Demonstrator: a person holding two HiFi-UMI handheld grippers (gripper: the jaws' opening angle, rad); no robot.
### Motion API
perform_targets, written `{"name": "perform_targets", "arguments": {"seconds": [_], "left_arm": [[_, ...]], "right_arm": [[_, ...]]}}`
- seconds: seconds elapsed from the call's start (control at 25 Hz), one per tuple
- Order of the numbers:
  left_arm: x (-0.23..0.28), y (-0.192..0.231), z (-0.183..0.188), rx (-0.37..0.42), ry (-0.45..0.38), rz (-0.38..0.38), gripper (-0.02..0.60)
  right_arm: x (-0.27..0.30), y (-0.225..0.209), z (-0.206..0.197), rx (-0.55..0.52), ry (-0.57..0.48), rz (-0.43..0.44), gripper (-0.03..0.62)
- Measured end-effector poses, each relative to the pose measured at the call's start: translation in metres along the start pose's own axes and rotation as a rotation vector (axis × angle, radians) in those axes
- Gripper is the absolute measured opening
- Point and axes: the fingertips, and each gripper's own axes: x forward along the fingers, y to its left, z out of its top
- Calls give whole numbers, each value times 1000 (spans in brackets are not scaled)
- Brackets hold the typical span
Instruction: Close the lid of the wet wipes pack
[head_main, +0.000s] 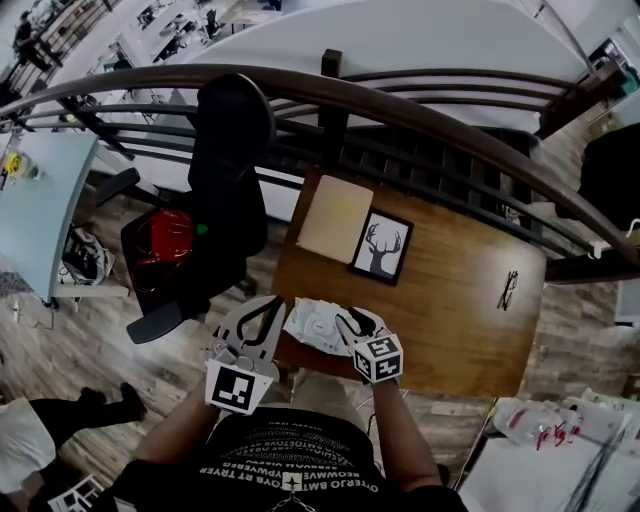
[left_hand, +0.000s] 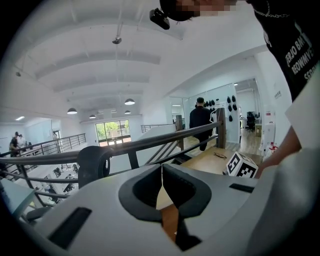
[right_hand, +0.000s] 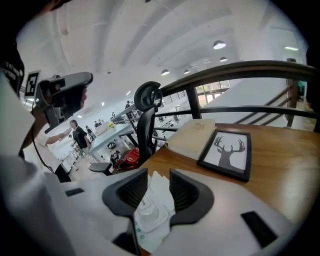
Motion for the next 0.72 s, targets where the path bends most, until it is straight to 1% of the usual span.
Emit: {"name": "perform_targets", "arguments": {"seconds": [0.28, 0.56, 0.72], "left_arm": [[-3, 2, -14, -43, 43, 20, 29], [-14, -1, -21, -19, 56, 22, 29], [-29, 1, -24, -37, 64, 38, 29]], "right_arm": [[25, -21, -22, 13, 65, -6, 164], [45, -28, -50, 62, 113, -7, 172], [44, -22, -55, 83, 110, -3, 173]]}}
